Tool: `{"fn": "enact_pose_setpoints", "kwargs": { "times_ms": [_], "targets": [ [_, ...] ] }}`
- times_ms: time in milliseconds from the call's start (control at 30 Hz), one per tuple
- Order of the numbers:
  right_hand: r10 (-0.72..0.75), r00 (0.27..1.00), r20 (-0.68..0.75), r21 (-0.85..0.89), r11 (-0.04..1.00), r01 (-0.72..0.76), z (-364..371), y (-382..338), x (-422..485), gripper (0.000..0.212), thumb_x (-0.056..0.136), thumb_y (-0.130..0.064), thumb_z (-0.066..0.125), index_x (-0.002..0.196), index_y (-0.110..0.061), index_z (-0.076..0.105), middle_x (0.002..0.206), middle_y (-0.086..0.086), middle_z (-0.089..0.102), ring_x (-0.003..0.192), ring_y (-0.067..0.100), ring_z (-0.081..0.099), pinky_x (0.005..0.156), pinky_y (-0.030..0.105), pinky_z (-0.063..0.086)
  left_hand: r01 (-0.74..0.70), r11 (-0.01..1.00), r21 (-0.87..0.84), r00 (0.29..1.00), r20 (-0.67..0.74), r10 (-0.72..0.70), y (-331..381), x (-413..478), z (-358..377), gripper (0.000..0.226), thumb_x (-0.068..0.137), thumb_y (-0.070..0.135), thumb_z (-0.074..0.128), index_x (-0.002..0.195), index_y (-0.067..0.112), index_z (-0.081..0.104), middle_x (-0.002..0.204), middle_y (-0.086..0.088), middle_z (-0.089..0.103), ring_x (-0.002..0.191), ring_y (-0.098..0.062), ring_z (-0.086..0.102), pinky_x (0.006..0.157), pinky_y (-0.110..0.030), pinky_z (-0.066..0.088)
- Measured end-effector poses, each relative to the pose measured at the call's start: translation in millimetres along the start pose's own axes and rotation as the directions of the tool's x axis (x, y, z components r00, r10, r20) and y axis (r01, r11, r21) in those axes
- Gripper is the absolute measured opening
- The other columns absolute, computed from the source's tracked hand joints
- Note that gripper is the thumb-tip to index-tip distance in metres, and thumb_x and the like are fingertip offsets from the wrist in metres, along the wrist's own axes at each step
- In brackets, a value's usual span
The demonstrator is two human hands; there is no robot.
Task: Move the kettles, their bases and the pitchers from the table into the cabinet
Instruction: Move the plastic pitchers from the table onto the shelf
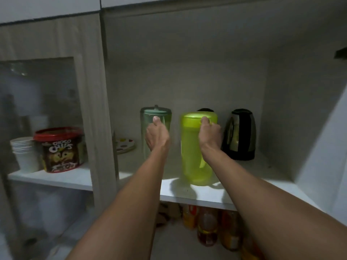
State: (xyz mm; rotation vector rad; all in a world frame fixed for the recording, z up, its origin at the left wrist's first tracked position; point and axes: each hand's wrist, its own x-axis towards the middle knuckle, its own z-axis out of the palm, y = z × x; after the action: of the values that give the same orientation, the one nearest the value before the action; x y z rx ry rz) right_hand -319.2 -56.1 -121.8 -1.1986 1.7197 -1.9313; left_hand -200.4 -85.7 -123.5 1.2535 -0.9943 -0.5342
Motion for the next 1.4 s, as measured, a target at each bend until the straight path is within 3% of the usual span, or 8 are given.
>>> {"fn": "enact_pose_setpoints", "kwargs": {
  "times_ms": [167,567,733,967,1033,1100,1300,1400],
  "targets": [
    [0.021,0.998,0.053,0.005,1.000,-0.021,71,28,52,0.052,0.099,-0.040,0.040,0.100,0.005,0.065,0.101,0.023,0.065,0.096,0.037,0.060,0.077,0.040,0.044,0.115,0.993,0.002,0.993,-0.001,-0.115,-52,80,42,0.060,0.101,0.045,0.029,0.104,0.001,0.070,0.110,-0.019,0.072,0.102,-0.036,0.066,0.092,-0.042,0.051],
    [0.089,0.974,0.207,0.084,0.991,-0.108,203,82,185,0.035,0.090,-0.047,0.042,0.065,-0.022,0.043,0.067,0.001,0.038,0.058,0.022,0.037,0.070,0.041,0.037,0.195,0.981,0.013,0.977,0.081,-0.195,-137,208,128,0.057,0.104,0.040,0.027,0.114,-0.002,0.064,0.112,-0.024,0.069,0.105,-0.039,0.066,0.095,-0.049,0.051],
    [0.111,0.962,0.250,0.126,0.981,-0.146,207,83,202,0.030,0.093,-0.037,0.046,0.089,-0.008,0.051,0.072,0.004,0.051,0.067,0.023,0.051,0.070,0.040,0.048,0.224,0.975,0.009,0.957,0.189,-0.222,-142,233,139,0.057,0.101,0.043,0.034,0.121,-0.003,0.062,0.121,-0.024,0.065,0.114,-0.040,0.062,0.099,-0.048,0.050],
    [0.142,0.949,0.282,-0.061,0.990,-0.130,203,81,206,0.058,0.096,-0.063,0.032,0.107,-0.011,0.055,0.108,0.016,0.054,0.103,0.035,0.059,0.095,0.046,0.049,0.231,0.963,0.140,0.948,0.193,-0.255,-138,224,140,0.084,0.098,0.064,0.021,0.119,-0.007,0.061,0.118,-0.024,0.064,0.109,-0.036,0.062,0.087,-0.039,0.047],
    [0.183,0.951,0.247,-0.121,0.980,-0.157,194,83,206,0.075,0.098,-0.060,0.032,0.149,-0.004,0.031,0.142,0.020,0.044,0.129,0.035,0.046,0.106,0.043,0.038,0.255,0.934,0.250,0.948,0.124,-0.292,-132,214,136,0.089,0.095,0.068,0.018,0.130,-0.006,0.055,0.129,-0.025,0.059,0.118,-0.036,0.058,0.095,-0.040,0.044],
    [0.224,0.955,0.195,-0.145,0.969,-0.198,182,85,199,0.087,0.097,-0.060,0.035,0.156,-0.002,0.007,0.161,0.019,0.021,0.145,0.038,0.027,0.116,0.046,0.027,0.262,0.914,0.309,0.953,0.068,-0.296,-125,201,131,0.088,0.095,0.068,0.020,0.135,-0.005,0.050,0.135,-0.025,0.054,0.124,-0.037,0.053,0.102,-0.041,0.040],
    [0.168,0.951,0.260,-0.185,0.975,-0.122,135,93,146,0.068,0.091,-0.063,0.042,0.127,-0.005,0.047,0.114,0.017,0.057,0.112,0.035,0.058,0.086,0.037,0.045,0.036,0.927,0.373,0.985,0.143,-0.095,-91,134,92,0.067,0.101,0.053,0.028,0.130,-0.001,0.054,0.134,-0.026,0.055,0.123,-0.039,0.054,0.098,-0.040,0.043],
    [0.120,0.960,0.252,-0.269,0.962,-0.050,105,79,103,0.069,0.097,-0.054,0.041,0.145,-0.006,0.036,0.141,0.019,0.050,0.126,0.039,0.051,0.098,0.040,0.044,-0.032,0.928,0.372,0.989,0.147,-0.025,-66,86,63,0.064,0.102,0.051,0.029,0.123,-0.001,0.060,0.130,-0.027,0.058,0.118,-0.039,0.057,0.091,-0.037,0.044]
  ]
}}
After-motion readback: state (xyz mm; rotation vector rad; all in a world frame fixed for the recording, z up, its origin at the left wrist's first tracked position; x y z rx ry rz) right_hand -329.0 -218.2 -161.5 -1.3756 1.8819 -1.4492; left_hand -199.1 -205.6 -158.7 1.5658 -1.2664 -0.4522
